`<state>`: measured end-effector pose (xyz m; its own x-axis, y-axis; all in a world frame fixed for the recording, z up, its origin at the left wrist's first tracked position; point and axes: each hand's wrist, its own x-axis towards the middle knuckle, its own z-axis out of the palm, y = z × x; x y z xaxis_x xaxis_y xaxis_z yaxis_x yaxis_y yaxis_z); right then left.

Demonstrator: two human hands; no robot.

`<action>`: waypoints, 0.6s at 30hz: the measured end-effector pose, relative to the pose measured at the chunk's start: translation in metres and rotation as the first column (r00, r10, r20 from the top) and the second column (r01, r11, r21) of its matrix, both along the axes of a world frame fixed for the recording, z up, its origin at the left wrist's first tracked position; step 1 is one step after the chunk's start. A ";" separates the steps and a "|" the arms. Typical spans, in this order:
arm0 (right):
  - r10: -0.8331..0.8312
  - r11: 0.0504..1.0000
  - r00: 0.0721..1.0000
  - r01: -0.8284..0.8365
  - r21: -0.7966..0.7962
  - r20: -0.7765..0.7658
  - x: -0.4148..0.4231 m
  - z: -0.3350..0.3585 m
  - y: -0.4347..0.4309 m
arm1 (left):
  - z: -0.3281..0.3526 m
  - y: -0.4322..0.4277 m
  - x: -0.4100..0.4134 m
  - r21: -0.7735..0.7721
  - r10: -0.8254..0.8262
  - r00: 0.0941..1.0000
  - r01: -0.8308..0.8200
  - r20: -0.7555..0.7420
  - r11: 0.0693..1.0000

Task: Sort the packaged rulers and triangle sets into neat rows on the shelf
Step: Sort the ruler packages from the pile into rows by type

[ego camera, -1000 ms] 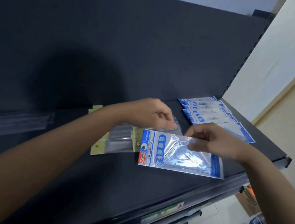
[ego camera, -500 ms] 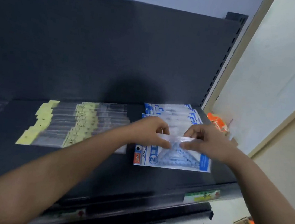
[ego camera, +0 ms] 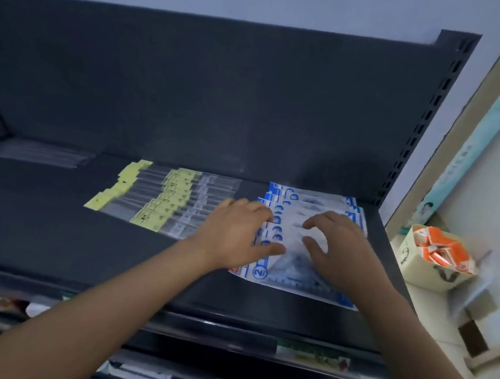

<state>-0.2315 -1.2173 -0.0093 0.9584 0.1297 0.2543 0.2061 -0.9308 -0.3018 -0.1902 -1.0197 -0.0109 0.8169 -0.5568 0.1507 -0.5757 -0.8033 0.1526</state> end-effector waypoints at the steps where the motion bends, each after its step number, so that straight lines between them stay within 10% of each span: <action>1: 0.035 0.999 0.999 -0.035 -0.005 0.010 0.002 0.003 0.010 | 0.003 0.010 -0.003 0.014 0.019 1.000 -0.019 0.023 1.000; 18: 0.455 0.890 0.887 -0.456 0.004 0.076 0.020 0.023 0.400 | 0.035 0.410 -0.074 0.164 0.561 0.806 -0.589 0.187 0.792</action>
<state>-0.2115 -0.8171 0.0133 0.7747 0.5414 0.3267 0.6273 -0.7231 -0.2891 -0.2637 -0.6098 0.0244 0.9780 -0.0190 0.2075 0.0000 -0.9958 -0.0915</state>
